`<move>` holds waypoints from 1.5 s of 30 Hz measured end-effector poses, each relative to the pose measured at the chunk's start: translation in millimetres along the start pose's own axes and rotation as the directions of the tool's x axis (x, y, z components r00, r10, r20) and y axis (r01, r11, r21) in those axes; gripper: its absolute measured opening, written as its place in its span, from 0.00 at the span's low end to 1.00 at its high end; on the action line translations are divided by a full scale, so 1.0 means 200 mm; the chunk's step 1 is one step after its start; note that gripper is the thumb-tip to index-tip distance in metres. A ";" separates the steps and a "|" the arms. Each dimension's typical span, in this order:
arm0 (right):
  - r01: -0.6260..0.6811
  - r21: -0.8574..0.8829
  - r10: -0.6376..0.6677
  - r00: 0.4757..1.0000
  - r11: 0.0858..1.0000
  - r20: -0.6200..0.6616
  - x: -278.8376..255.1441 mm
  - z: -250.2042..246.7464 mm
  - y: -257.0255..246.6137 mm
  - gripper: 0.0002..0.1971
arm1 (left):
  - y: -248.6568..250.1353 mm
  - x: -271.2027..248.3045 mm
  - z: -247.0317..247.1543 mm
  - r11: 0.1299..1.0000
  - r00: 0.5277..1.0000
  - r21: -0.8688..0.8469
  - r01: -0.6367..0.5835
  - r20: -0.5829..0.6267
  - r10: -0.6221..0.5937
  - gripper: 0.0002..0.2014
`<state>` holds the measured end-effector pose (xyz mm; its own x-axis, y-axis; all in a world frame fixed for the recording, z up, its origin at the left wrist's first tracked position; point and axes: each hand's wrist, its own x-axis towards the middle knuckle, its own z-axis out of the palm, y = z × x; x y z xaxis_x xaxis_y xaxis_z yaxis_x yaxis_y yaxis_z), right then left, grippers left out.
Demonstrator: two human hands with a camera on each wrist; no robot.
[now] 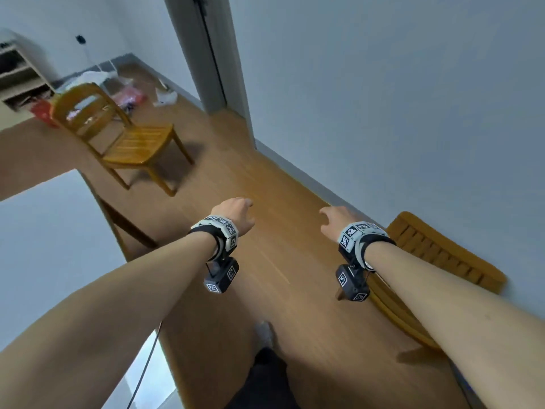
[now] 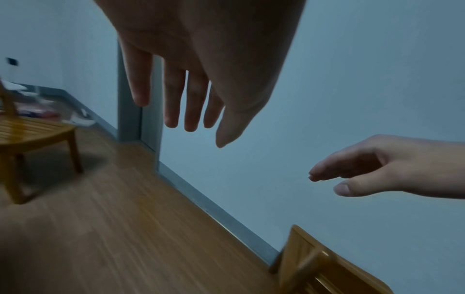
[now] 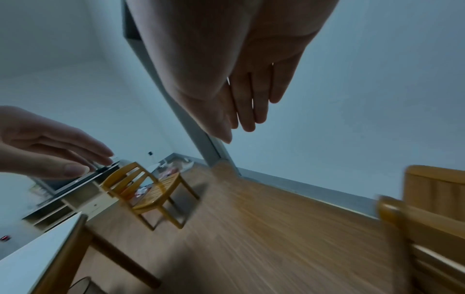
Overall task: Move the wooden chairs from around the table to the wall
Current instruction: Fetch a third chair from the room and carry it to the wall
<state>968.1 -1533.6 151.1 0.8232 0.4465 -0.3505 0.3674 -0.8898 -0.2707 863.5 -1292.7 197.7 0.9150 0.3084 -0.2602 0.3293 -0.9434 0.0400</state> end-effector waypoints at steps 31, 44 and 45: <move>0.690 -0.372 -0.624 0.722 0.621 0.298 2.77 -0.65 -2.67 0.31 | -2.32 1.65 -0.75 0.722 0.734 -0.164 0.673 0.022 -0.679 0.23; 0.795 -0.385 -0.717 0.597 0.469 0.359 3.40 -0.44 -4.21 0.26 | -3.67 1.99 -0.83 0.551 0.582 -0.235 0.800 0.084 -0.809 0.27; 0.795 -0.388 -0.718 0.597 0.467 0.359 3.44 -0.43 -4.33 0.26 | -3.79 2.03 -0.85 0.553 0.585 -0.238 0.799 0.095 -0.805 0.27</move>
<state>1254.2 -464.2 221.6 0.0722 0.9389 -0.3366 0.9936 -0.0970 -0.0573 1024.1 -431.3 225.2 0.2484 0.9285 -0.2759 0.9683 -0.2458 0.0444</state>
